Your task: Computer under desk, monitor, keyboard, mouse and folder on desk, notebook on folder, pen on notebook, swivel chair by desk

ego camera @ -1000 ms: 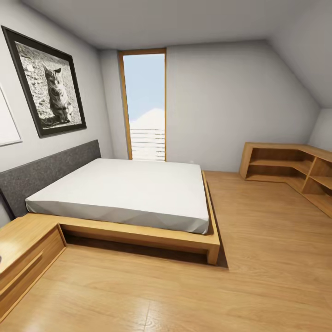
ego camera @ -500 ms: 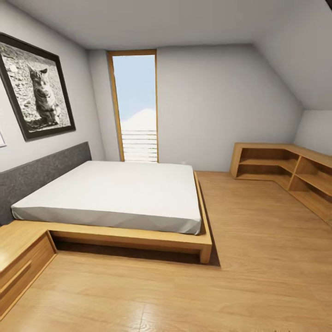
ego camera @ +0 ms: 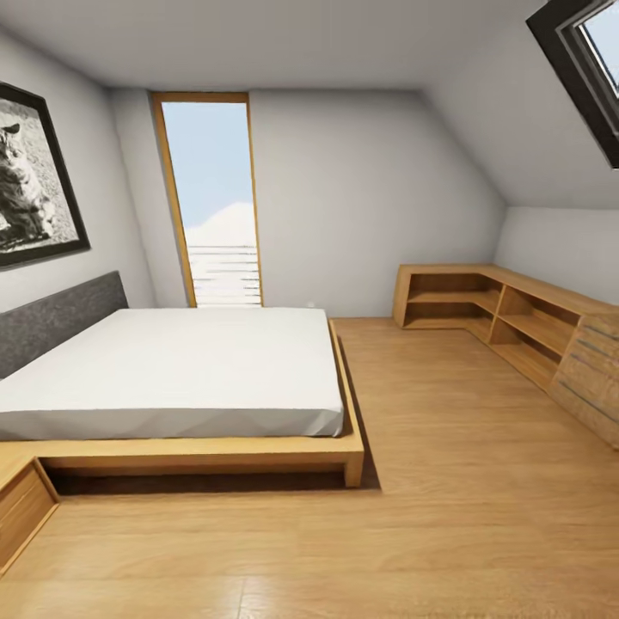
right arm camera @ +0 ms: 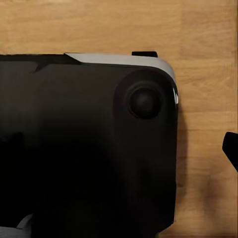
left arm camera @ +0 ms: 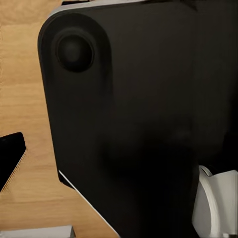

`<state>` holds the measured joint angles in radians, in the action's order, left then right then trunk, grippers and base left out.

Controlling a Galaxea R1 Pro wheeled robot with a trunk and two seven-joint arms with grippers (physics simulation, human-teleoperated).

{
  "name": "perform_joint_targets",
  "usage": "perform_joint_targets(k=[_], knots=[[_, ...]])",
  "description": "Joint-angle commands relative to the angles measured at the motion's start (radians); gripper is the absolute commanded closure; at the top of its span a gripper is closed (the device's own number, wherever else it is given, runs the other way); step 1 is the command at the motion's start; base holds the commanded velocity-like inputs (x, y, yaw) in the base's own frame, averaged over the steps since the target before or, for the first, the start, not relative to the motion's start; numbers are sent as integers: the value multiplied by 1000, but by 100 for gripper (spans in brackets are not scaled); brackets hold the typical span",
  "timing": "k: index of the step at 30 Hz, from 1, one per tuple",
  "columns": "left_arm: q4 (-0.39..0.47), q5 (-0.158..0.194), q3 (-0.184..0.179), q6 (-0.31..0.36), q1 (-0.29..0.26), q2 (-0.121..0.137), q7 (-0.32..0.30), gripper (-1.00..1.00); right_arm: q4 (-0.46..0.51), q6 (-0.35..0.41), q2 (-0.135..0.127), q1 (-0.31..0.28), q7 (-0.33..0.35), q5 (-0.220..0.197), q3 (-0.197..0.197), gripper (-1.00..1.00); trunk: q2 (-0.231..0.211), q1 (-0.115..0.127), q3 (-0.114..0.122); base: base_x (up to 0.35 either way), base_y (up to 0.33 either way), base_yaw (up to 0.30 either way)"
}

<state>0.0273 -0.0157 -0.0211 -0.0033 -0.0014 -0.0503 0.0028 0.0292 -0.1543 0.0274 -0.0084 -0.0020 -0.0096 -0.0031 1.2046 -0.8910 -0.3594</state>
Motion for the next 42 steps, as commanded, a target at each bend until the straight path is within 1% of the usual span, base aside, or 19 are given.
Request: perform_joint_targets(k=[1, 4, 9, 10, 13, 14, 15, 17, 18, 21, 22, 24, 30, 35, 37, 39, 40, 41, 42], knots=[[1, -1, -2, -1, 0, 0, 0, -100, -1, -4, 0, -1, 0, -1, -1, -100, -7, 4, 2, 0, 0, -272], [2, -1, -1, -1, 0, 0, 0, -100, -2, -7, 0, -1, 0, -2, -1, -100, -28, 15, 12, 0, 0, -273], [41, 1, -1, -1, 0, -3, 0, -100, -4, -117, 3, -1, -1, -3, -10, -100, -63, 35, 27, 0, 0, -273], [59, 2, 0, -1, 0, -2, 0, -100, -5, -161, 4, -1, -2, -9, -21, -100, -70, 38, 30, 0, 0, -275], [94, 3, 0, -1, 0, -3, 0, -100, 0, -190, 4, -1, 0, -52, -59, -100, -91, 50, 40, 0, 0, -275], [112, 3, 0, -1, 0, -3, 0, -100, 6, -193, 4, -1, 1, -60, -64, -100, -98, 54, 43, 0, 0, -275], [153, 3, 0, -2, 0, -2, 0, -100, 39, -201, 5, -1, 2, -69, -70, -100, -105, 58, 46, 0, 0, -275], [180, 3, 0, -2, 0, -3, 0, -100, 62, -209, 5, -1, 1, -72, -72, -100, -112, 61, 49, 0, 0, -275], [210, 3, 0, -2, 0, -4, 0, -100, 87, -234, 4, -1, 1, -78, -78, -100, -112, 61, 49, 0, 0, -275], [239, 3, 0, -2, 0, -5, 0, -100, 107, -289, 4, -1, 1, -94, -93, -100, -112, 61, 49, 0, 0, -275], [250, 3, 0, -1, 0, -5, -1, -100, 113, -329, 4, -1, 1, -108, -100, -100, -112, 61, 49, 0, 0, -275], [264, 2, -1, -1, 0, -6, -1, -100, 121, -379, 5, -1, 1, -126, -108, -100, -112, 61, 49, 0, 0, -275], [286, 3, -1, -2, 0, -2, -5, -100, 139, -409, -2, -1, 2, -138, -114, -100, -147, 81, 65, 0, 0, -275], [294, 6, 1, -21, 0, 0, -6, -100, 173, -420, -15, -1, 4, -133, -113, -100, -182, 100, 80, 0, 0, -266], [292, 5, 2, -45, 0, 0, -7, -100, 177, -421, -18, -1, 4, -131, -111, -100, -196, 107, 86, 0, 0, -265], [290, 4, 3, -90, 0, 0, -6, -100, 182, -422, -26, -1, 6, -132, -110, -100, -196, 107, 86, 0, 0, -268], [289, 3, 3, -111, 0, 0, -6, -100, 184, -422, -33, -1, 23, -132, -110, -100, -196, 107, 86, 0, 0, -270], [275, -1, -1, -185, 0, -2, -3, -100, 184, -423, -50, -1, 168, -133, -111, -100, -196, 107, 86, 0, 0, -272], [260, -2, -2, -210, 0, -2, -2, -100, 183, -423, -55, -1, 205, -135, -113, -100, -196, 107, 86, 0, 0, -272]])
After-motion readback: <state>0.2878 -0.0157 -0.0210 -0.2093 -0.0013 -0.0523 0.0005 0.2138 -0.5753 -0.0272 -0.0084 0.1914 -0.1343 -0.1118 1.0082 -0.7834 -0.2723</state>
